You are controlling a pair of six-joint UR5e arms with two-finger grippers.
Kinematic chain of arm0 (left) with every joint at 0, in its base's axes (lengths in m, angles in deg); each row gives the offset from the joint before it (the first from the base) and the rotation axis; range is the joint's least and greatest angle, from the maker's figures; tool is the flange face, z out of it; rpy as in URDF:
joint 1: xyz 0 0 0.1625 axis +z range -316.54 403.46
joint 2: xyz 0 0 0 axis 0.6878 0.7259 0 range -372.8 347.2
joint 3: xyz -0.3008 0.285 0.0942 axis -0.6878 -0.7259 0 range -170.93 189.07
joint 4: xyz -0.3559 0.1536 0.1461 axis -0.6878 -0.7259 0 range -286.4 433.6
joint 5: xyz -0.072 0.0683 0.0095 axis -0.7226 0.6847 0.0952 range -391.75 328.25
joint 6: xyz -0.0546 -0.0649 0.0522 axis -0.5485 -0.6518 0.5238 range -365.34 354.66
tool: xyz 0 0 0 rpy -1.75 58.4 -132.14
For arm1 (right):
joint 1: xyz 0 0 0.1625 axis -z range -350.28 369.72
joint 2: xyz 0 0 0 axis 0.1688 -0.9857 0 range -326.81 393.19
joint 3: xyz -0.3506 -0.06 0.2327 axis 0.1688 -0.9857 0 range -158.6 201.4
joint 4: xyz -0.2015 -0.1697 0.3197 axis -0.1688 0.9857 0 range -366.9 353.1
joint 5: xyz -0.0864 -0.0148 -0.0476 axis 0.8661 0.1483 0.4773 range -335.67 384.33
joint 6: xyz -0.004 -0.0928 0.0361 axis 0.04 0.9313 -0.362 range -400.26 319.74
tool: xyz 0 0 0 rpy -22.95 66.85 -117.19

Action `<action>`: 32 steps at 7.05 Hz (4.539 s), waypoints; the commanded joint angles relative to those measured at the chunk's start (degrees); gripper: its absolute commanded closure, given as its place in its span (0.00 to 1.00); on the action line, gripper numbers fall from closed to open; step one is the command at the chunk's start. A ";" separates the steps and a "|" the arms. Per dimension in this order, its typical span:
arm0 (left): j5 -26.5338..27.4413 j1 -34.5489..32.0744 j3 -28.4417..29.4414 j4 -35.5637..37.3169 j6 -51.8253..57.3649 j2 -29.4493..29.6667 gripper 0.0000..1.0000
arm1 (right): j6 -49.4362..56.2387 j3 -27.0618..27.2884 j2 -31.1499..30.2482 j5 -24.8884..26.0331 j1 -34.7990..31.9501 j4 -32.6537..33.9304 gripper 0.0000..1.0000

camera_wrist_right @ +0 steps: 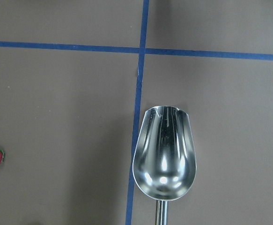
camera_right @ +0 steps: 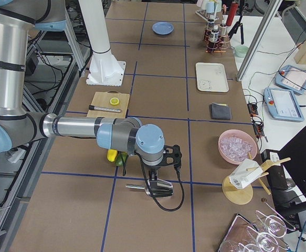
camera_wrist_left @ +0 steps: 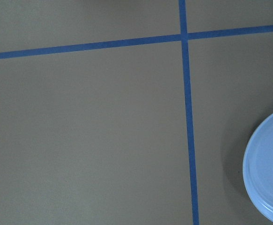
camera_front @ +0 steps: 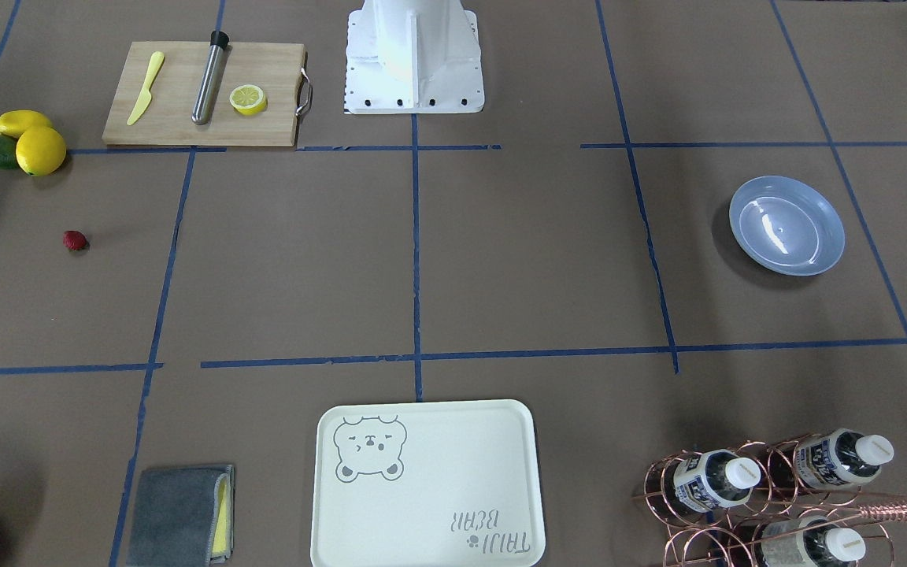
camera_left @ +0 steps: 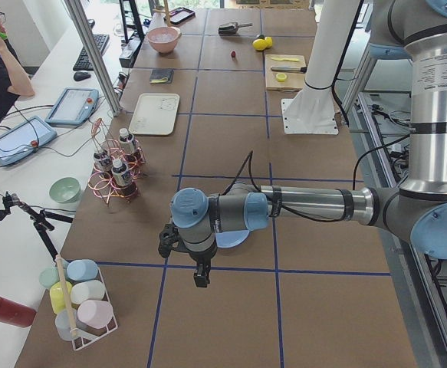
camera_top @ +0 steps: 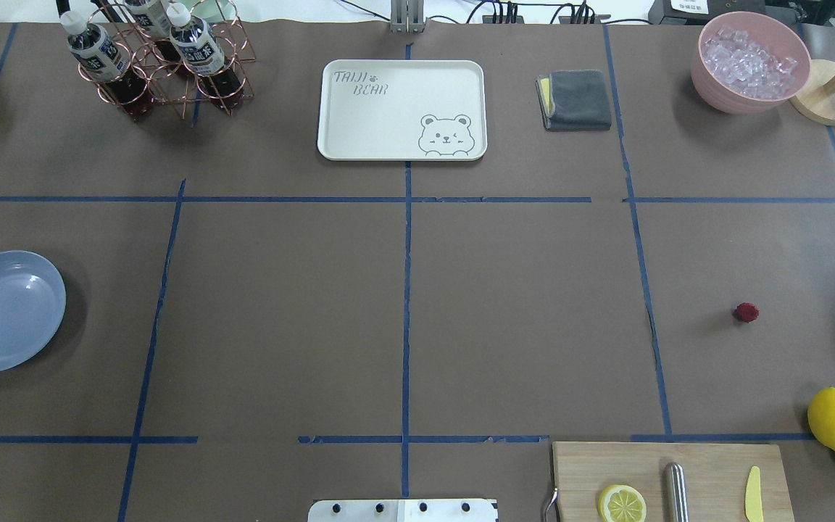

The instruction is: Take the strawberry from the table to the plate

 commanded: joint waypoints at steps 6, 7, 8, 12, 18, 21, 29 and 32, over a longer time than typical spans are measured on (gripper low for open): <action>-3.42 5.68 0.51 -23.77 -20.57 -4.95 0.00 | -1.28 0.75 3.02 -0.60 0.81 -0.19 0.00; -3.59 8.76 0.51 -29.13 -26.20 -6.53 0.00 | -1.29 0.92 3.28 -0.52 1.08 -0.19 0.00; -3.59 11.49 0.51 -34.92 -31.39 -8.46 0.00 | -1.29 0.93 3.37 -0.52 1.34 -0.19 0.00; -2.98 23.34 11.11 -65.03 -53.51 -11.20 0.01 | -1.55 2.24 4.07 -0.78 2.14 -0.28 0.00; 4.85 31.99 14.40 -71.37 -62.64 -9.36 0.27 | -5.42 4.88 4.95 -0.78 2.22 -0.10 0.00; 4.85 32.17 16.51 -71.28 -62.64 -7.60 0.60 | -5.42 5.41 4.95 -0.78 2.14 -0.10 0.00; -4.30 25.59 -2.76 -50.46 -62.64 -5.86 1.00 | -10.32 6.11 4.86 -0.69 5.99 -0.10 0.00; 0.53 26.87 -7.22 -29.98 -77.91 15.72 1.00 | -18.86 8.56 4.95 -0.17 10.47 -0.54 0.00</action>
